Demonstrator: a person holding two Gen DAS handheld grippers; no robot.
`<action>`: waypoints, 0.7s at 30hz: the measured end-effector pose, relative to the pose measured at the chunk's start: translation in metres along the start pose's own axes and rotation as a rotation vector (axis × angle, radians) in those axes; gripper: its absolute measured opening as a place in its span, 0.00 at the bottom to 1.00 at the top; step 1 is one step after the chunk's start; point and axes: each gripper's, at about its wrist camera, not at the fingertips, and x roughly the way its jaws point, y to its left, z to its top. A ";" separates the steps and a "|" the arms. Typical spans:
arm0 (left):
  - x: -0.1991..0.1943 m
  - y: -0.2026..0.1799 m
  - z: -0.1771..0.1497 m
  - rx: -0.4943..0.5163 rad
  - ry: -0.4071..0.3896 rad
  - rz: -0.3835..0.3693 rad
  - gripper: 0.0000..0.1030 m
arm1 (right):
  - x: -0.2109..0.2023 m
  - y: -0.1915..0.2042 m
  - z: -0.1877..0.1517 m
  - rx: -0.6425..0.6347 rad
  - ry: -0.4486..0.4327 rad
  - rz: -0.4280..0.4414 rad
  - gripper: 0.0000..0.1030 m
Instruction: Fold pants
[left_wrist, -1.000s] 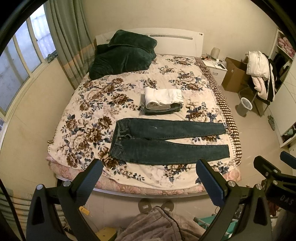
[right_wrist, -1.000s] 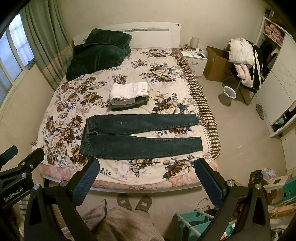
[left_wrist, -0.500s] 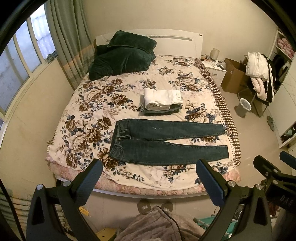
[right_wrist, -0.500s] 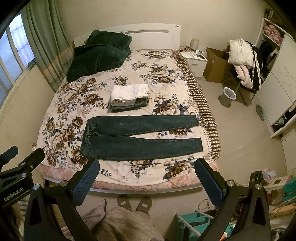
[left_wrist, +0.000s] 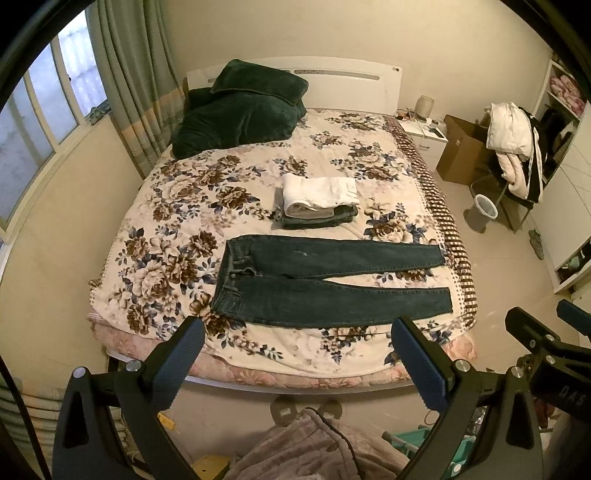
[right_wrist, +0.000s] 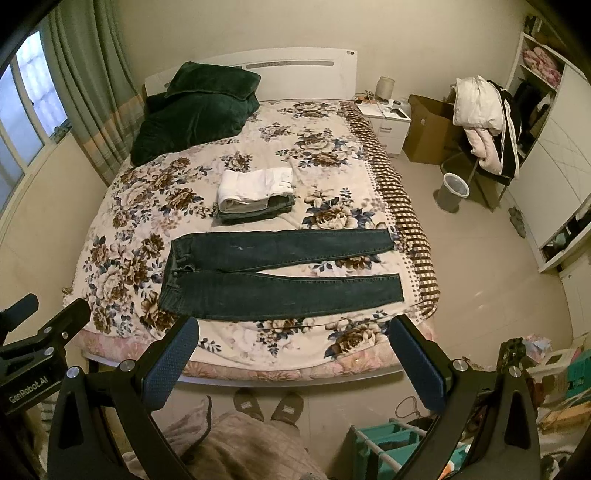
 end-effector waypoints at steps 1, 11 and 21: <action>0.000 0.001 -0.002 0.002 -0.005 0.006 1.00 | 0.000 -0.002 0.001 0.006 -0.004 0.001 1.00; 0.068 -0.015 0.016 -0.001 -0.084 0.120 1.00 | 0.089 -0.040 0.013 0.032 -0.022 -0.018 1.00; 0.194 -0.007 0.044 -0.039 0.000 0.162 1.00 | 0.250 -0.064 0.047 0.013 0.035 -0.033 1.00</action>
